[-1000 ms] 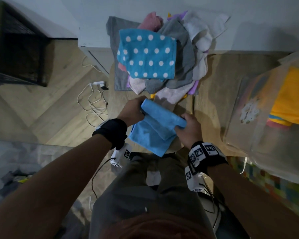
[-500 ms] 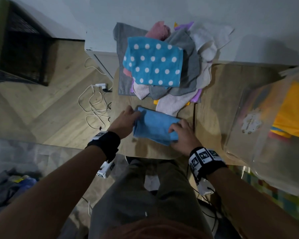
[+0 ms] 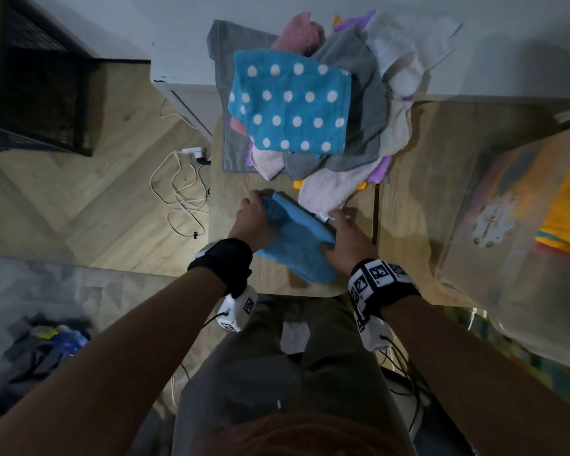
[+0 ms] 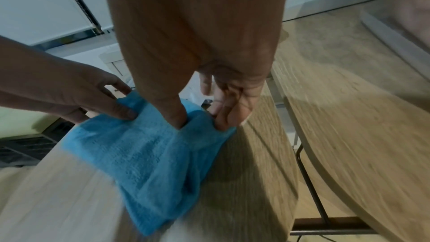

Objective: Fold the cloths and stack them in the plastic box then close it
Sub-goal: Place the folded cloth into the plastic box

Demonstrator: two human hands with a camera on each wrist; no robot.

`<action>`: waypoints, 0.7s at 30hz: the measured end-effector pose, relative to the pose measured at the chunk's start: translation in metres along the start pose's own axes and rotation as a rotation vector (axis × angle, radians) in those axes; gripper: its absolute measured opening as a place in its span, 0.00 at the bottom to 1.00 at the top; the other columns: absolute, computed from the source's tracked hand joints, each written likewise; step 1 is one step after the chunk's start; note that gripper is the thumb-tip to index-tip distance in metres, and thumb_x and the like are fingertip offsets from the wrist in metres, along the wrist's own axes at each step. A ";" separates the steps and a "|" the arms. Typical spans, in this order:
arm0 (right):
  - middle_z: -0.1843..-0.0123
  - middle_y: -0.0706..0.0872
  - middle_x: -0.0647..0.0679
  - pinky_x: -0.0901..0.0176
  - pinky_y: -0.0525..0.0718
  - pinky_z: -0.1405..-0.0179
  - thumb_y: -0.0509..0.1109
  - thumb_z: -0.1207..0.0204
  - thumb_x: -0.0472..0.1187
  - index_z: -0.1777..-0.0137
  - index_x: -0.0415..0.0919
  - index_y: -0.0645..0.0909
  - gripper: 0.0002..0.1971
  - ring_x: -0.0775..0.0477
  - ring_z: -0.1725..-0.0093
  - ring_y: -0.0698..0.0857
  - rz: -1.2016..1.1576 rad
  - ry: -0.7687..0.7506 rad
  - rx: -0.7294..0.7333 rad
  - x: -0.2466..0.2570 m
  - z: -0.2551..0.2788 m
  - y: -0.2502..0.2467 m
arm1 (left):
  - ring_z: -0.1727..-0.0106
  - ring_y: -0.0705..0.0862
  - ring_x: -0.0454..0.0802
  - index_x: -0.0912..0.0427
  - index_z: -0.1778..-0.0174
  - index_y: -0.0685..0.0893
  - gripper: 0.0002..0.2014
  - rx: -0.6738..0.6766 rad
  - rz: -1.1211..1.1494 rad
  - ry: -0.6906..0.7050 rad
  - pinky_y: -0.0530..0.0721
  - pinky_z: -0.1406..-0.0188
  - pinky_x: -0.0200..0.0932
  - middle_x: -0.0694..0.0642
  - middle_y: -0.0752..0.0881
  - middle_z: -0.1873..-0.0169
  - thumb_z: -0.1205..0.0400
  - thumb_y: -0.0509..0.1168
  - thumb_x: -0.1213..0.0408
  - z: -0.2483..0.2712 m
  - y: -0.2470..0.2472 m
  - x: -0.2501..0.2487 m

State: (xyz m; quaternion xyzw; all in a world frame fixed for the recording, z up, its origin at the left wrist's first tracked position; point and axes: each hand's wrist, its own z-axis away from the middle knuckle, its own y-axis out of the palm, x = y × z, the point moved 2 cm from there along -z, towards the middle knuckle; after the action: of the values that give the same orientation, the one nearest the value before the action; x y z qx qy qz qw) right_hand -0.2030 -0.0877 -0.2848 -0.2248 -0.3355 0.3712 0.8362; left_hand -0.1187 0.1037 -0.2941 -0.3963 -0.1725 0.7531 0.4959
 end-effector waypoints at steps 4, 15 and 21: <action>0.34 0.78 0.42 0.44 0.82 0.46 0.70 0.28 0.52 0.32 0.50 0.68 0.25 0.35 0.38 0.79 0.001 0.049 0.019 0.000 0.003 0.003 | 0.37 0.75 0.66 0.67 0.30 0.66 0.40 -0.062 -0.092 -0.136 0.78 0.39 0.58 0.66 0.71 0.38 0.26 0.74 0.43 0.007 0.000 -0.004; 0.39 0.85 0.46 0.52 0.78 0.54 0.70 0.24 0.47 0.23 0.56 0.57 0.33 0.38 0.45 0.87 -0.134 0.086 0.186 -0.011 0.022 0.009 | 0.53 0.83 0.58 0.64 0.41 0.79 0.19 -0.007 0.062 0.110 0.72 0.61 0.39 0.62 0.85 0.51 0.29 0.70 0.71 0.012 -0.022 -0.009; 0.40 0.83 0.44 0.54 0.79 0.51 0.72 0.23 0.50 0.30 0.45 0.66 0.27 0.42 0.44 0.85 -0.233 0.077 0.157 -0.005 0.018 0.014 | 0.47 0.84 0.60 0.61 0.43 0.87 0.20 -0.150 0.100 0.331 0.69 0.53 0.27 0.63 0.85 0.50 0.30 0.63 0.79 -0.007 -0.027 -0.027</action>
State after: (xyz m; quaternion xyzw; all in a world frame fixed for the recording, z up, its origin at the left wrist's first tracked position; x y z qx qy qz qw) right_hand -0.2248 -0.0809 -0.2836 -0.1323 -0.2966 0.2879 0.9009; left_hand -0.0913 0.0907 -0.2697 -0.5589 -0.1245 0.6865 0.4483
